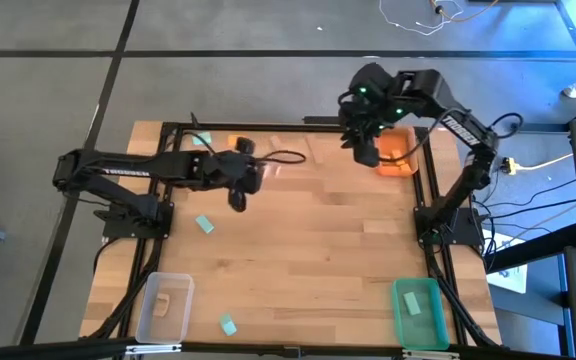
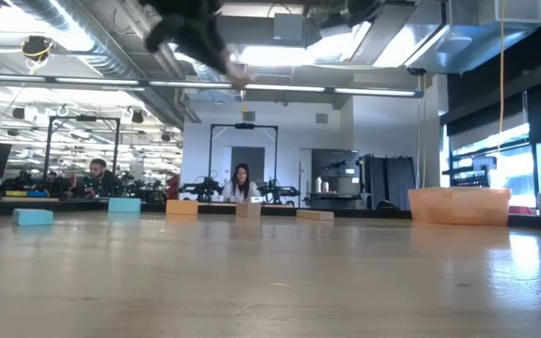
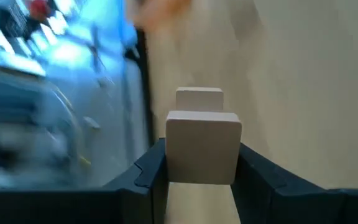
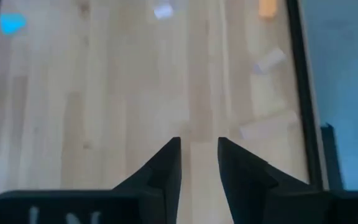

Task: Sort & place blocks by color
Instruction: Put the brown block into the transparent bin

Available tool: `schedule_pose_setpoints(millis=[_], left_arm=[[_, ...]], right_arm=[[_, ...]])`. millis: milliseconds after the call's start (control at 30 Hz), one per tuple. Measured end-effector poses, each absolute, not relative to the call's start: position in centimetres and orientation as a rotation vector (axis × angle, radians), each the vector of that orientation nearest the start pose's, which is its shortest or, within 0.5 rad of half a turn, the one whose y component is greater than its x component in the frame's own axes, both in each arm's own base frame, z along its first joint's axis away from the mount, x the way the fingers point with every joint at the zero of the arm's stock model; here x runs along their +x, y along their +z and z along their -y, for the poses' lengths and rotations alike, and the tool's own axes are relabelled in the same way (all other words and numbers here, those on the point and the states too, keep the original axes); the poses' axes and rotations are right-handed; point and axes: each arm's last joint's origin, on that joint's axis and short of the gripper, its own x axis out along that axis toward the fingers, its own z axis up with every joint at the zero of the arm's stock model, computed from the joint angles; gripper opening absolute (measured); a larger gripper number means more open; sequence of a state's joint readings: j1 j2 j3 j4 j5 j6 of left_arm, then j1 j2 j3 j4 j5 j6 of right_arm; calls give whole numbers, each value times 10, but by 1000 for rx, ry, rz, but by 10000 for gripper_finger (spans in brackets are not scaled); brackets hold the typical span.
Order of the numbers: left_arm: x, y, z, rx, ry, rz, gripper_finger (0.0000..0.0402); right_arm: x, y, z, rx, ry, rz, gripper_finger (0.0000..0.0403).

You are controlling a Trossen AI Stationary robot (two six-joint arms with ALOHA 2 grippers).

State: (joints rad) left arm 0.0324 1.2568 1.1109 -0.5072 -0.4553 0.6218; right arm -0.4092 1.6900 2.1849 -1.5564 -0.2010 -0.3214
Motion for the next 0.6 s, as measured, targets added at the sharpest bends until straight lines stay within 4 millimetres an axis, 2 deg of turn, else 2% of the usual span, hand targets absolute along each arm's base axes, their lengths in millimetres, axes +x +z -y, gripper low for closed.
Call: schedule_pose_setpoints(millis=[133, 267, 367, 467, 600], left_arm=[[242, 329, -10, 368, 289, -734, 125], [223, 333, 3, -66, 308, -707, 125], [210, 333, 16, -282, 296, -752, 125], [198, 331, 29, -451, 249, -832, 125], [187, 325, 45, -644, 205, -986, 125]], right_arm=[[252, 458, 107, -4, -72, -1027, 103], [243, 464, 105, -26, -80, -1009, 103], [238, 468, 102, -61, -64, -995, 103], [232, 472, 98, -100, 34, -951, 103], [229, 477, 90, -49, 227, -850, 103]])
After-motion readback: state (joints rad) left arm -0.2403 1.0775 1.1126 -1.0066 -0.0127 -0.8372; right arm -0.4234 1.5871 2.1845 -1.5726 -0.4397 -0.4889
